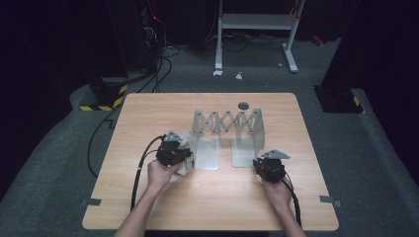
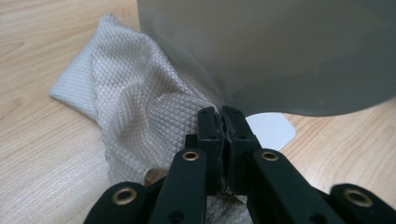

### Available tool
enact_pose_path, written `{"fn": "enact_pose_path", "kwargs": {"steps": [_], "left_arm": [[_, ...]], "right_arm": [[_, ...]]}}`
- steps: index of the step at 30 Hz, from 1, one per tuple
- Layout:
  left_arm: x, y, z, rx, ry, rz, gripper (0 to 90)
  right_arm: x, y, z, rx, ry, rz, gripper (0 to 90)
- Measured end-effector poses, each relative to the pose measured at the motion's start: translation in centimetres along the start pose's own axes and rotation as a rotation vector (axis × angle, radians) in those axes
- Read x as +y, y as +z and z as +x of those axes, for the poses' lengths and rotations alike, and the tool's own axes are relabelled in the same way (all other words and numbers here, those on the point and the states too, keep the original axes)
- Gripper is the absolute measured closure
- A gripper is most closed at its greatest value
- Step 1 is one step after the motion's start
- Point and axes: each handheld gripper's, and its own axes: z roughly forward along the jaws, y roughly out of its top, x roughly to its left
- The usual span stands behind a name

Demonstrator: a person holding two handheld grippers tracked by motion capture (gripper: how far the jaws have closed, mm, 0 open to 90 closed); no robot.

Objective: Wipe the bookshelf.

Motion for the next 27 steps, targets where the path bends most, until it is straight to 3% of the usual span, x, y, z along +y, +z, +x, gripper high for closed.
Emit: {"fn": "enact_pose_path", "kwargs": {"steps": [9, 27], "left_arm": [[1.5, -1.8, -0.6, 0.001, 0.021, -0.054, 86.6], [3.9, -6.4, -2.0, -0.02, 0.025, -0.202, 86.6]], "right_arm": [[0.0, 0.0, 0.0, -0.001, -0.004, -0.001, 75.9], [0.0, 0.0, 0.0, 0.007, -0.004, 0.0, 75.8]]}}
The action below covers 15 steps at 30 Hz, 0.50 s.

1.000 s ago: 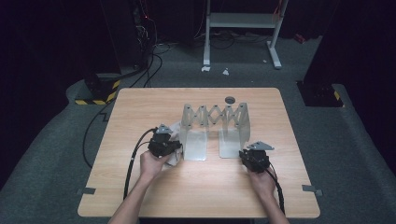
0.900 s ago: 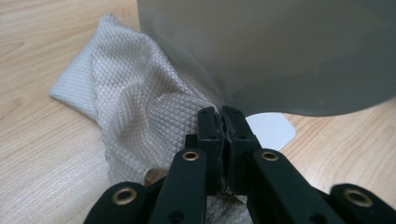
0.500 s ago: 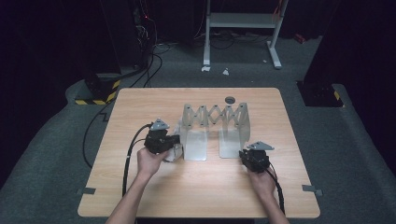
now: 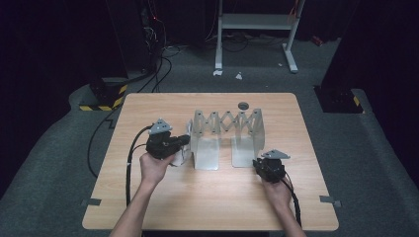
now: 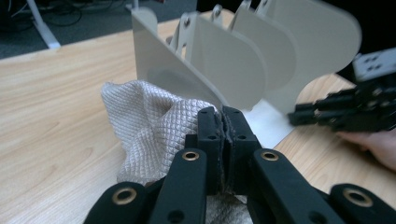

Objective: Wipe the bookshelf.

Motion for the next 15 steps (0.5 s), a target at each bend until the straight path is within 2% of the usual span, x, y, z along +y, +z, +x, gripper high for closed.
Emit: {"fn": "enact_pose_path", "kwargs": {"steps": [7, 15], "left_arm": [[0.4, -0.3, -0.4, -0.006, 0.007, -0.026, 86.6], [-0.7, 0.4, -0.2, -0.002, -0.013, -0.002, 86.6]], "right_arm": [[0.0, 0.0, 0.0, -0.001, -0.002, 0.0, 75.9], [0.0, 0.0, -0.1, 0.007, 0.006, 0.001, 75.9]]}}
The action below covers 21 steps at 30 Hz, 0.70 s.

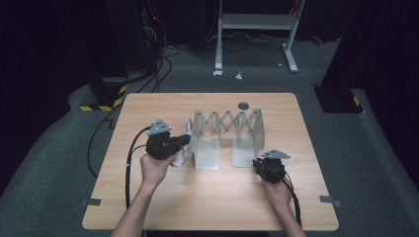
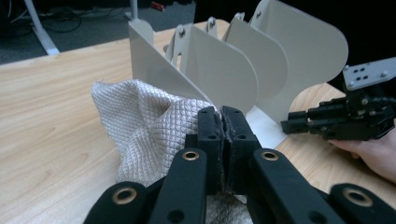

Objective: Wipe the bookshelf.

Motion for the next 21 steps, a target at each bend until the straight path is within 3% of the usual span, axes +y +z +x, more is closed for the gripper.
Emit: {"fn": "enact_pose_path", "kwargs": {"steps": [4, 10, 21], "left_arm": [[-0.6, 0.6, 0.2, -0.005, -0.023, 0.021, 86.6], [-1.4, 0.9, 0.2, -0.016, -0.041, 0.014, 86.6], [1.3, -1.3, -0.4, -0.04, -0.024, -0.079, 86.7]], "right_arm": [[0.0, 0.0, 0.0, -0.002, -0.005, -0.001, 76.0], [0.0, 0.0, 0.1, 0.001, -0.007, -0.001, 76.1], [0.0, 0.0, 0.2, -0.002, -0.01, 0.0, 76.1]]}}
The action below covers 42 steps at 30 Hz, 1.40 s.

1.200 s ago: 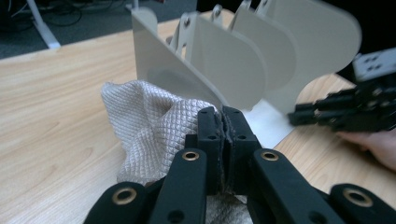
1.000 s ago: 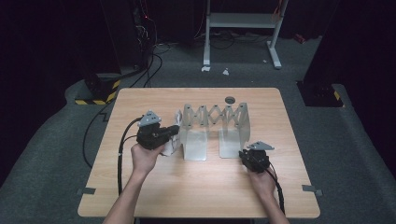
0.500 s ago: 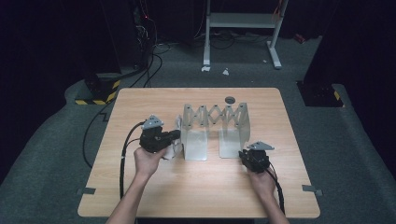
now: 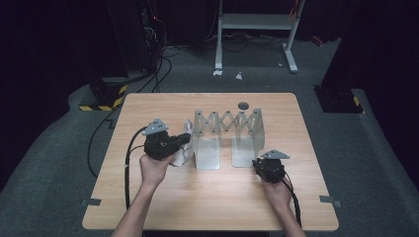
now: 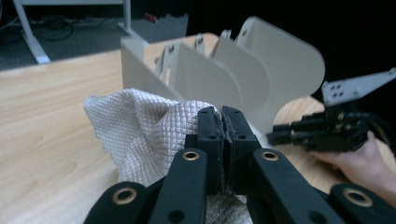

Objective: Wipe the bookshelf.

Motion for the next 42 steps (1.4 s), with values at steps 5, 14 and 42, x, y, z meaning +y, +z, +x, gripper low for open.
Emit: {"fn": "enact_pose_path", "kwargs": {"steps": [5, 14, 42], "left_arm": [[0.0, 0.8, 0.3, 0.006, -0.012, -0.004, 86.6], [-1.3, 1.2, 0.9, 0.05, -0.024, 0.023, 86.7], [-6.7, 5.4, 2.5, 0.071, -0.109, 0.147, 86.6]], "right_arm": [[0.0, 0.0, 0.0, 0.0, -0.001, 0.0, 76.2], [0.0, 0.0, 0.0, 0.002, 0.0, 0.0, 76.2], [0.0, 0.0, 0.0, 0.007, 0.004, 0.0, 76.3]]}}
